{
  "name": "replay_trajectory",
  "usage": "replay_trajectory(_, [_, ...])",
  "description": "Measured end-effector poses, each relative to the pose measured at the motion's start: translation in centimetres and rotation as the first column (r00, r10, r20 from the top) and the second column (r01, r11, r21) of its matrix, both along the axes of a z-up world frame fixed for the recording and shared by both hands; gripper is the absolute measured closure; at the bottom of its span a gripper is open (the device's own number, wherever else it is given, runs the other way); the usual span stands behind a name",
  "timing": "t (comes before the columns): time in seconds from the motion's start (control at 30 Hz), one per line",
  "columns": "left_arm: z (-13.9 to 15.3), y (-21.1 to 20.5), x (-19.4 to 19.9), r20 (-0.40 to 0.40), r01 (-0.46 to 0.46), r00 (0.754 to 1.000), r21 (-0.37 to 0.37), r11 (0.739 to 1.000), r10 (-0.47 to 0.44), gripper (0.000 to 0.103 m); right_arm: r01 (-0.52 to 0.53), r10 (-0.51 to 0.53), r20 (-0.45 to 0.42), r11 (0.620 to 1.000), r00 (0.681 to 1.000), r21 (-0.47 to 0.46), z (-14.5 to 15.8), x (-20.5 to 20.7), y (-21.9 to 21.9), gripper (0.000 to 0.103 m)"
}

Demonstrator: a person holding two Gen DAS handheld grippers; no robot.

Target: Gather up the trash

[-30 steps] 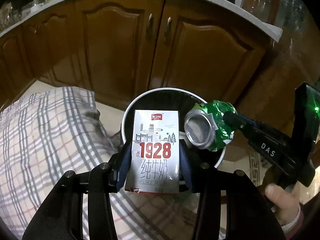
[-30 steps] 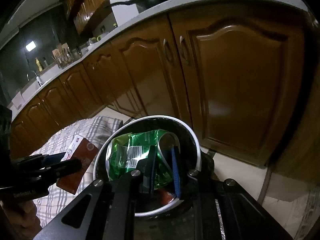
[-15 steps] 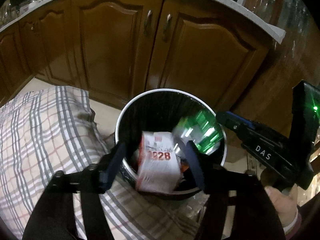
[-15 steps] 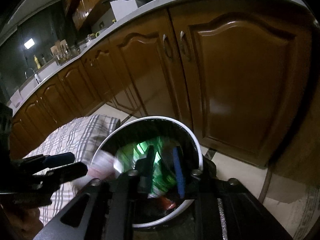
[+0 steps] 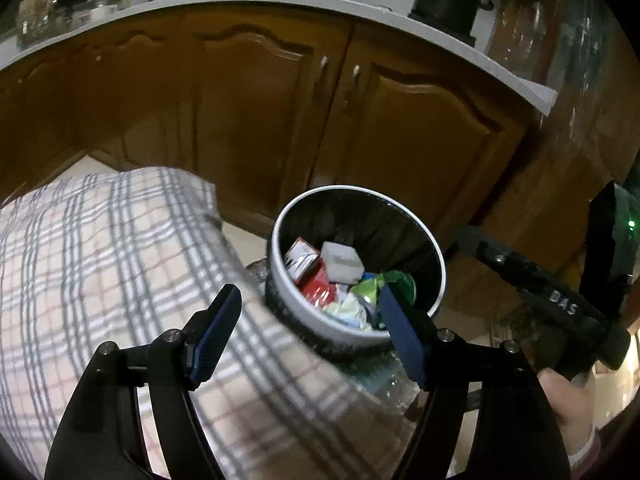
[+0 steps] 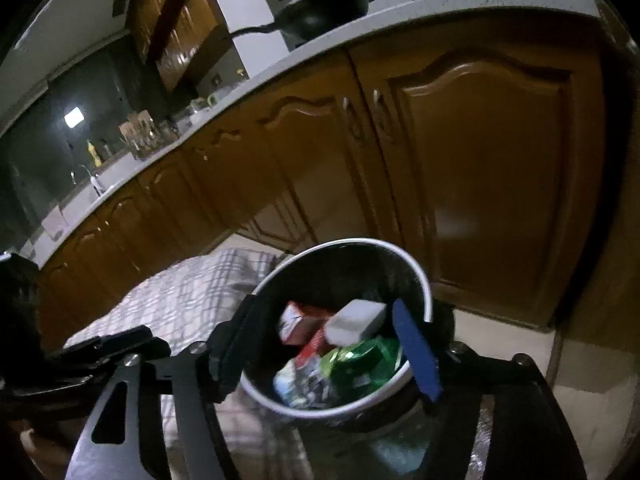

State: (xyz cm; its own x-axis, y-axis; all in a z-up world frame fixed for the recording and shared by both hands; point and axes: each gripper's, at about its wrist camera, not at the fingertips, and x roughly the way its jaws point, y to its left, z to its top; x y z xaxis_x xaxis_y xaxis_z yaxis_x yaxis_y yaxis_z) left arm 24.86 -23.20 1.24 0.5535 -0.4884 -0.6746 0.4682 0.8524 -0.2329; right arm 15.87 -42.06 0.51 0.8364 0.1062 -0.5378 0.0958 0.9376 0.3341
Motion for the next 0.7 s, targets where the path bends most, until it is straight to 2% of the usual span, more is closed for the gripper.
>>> replay_trajectory(0.1, [0.0, 1.8, -1.3, 0.006, -0.031, 1.0, -0.011, 0.999, 0.031, 0.029, -0.005, 0.005, 0.02, 1.0, 1.0, 0.009, 0.3, -1.6, 1.4, 0.015])
replay_trajectory(0.27, [-0.3, 5.0, -3.8, 0.012, -0.084, 0.996, -0.049, 0.995, 0.085, 0.026, -0.012, 0.011, 0.042, 1.0, 0.999, 0.02, 0.4, -4.1, 3.8, 0.006])
replay_trajectory(0.6, [-0.2, 10.6, -9.1, 0.105, -0.183, 0.976, -0.078, 0.98, 0.19, 0.016, -0.02, 0.019, 0.123, 1.0, 0.992, 0.002, 0.7, -9.2, 8.4, 0.001])
replay_trajectory(0.7, [0.2, 11.8, -10.5, 0.152, -0.211, 0.963, -0.09, 0.973, 0.223, 0.01, -0.002, 0.012, 0.181, 0.999, 0.983, -0.054, 1.7, -10.5, 9.4, 0.0])
